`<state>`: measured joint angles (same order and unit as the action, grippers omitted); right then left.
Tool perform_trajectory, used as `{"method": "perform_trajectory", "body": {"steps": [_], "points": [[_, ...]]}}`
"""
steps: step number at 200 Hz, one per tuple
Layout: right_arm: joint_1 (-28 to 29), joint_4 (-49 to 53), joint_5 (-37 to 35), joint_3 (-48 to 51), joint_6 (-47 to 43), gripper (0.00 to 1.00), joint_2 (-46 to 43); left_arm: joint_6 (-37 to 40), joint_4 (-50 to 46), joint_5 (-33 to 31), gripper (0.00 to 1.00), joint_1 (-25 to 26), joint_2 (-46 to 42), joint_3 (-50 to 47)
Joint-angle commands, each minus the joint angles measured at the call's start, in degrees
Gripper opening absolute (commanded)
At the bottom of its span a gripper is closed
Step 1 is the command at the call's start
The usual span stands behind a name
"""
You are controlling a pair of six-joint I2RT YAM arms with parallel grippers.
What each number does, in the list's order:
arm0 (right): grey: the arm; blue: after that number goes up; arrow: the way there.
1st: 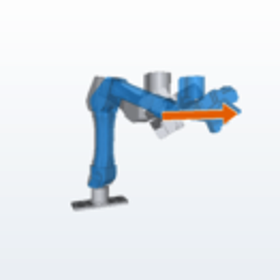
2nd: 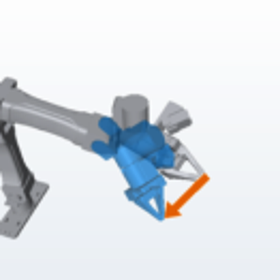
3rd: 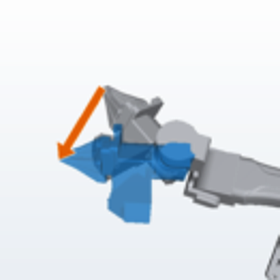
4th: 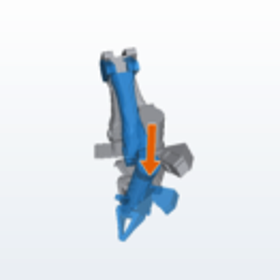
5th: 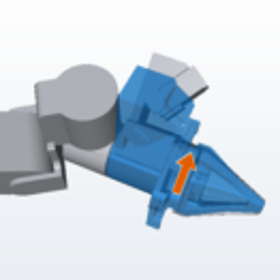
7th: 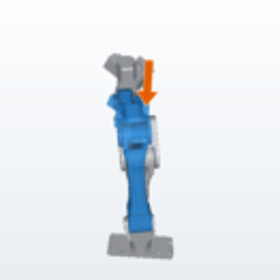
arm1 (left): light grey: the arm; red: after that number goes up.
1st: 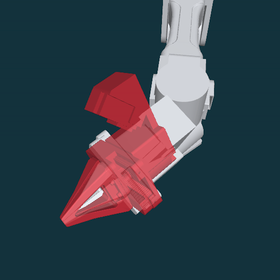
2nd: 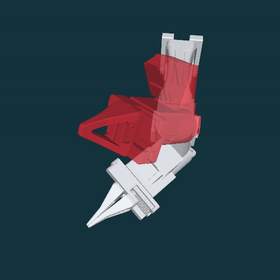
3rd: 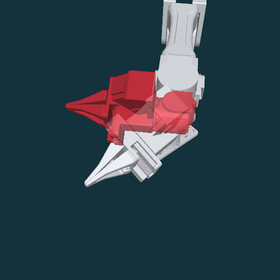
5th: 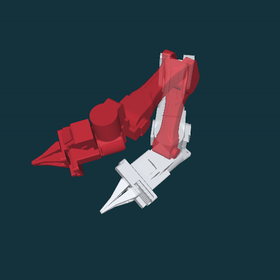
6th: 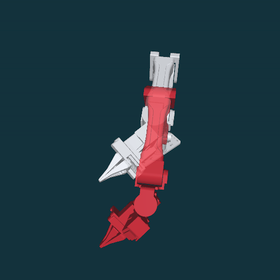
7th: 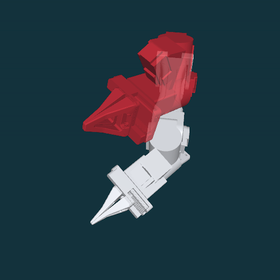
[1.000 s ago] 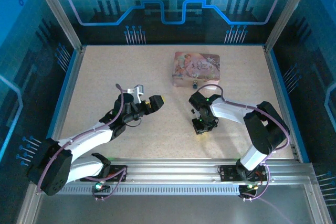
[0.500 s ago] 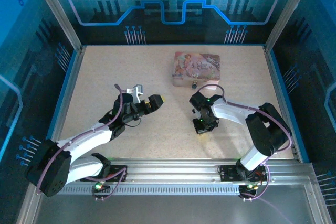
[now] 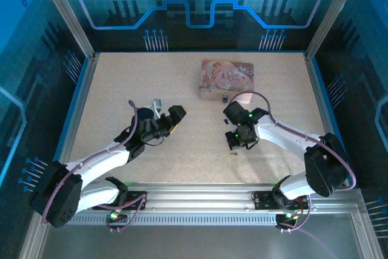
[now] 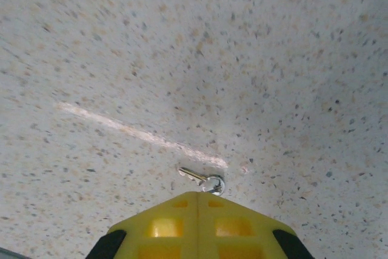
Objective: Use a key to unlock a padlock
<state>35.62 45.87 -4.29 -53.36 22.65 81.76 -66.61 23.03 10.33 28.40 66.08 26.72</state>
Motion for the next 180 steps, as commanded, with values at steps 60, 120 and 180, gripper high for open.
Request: {"method": "perform_trajectory", "body": {"steps": [60, 120, 180], "points": [[-0.4, 6.8, 1.2, -4.6, 0.0, 0.28, -0.2, -13.3, 8.2, 4.2, 0.93, 0.8, 5.5, 0.7], [-1.3, 3.0, 4.7, 2.4, 4.2, 0.42, 5.1, -11.6, 5.3, 3.2, 0.93, 1.0, 4.2, 0.1], [-1.4, 0.4, 3.8, 2.7, 6.0, 0.42, 8.1, -10.8, 3.8, 2.8, 0.93, 1.0, 3.1, -0.2]]}}
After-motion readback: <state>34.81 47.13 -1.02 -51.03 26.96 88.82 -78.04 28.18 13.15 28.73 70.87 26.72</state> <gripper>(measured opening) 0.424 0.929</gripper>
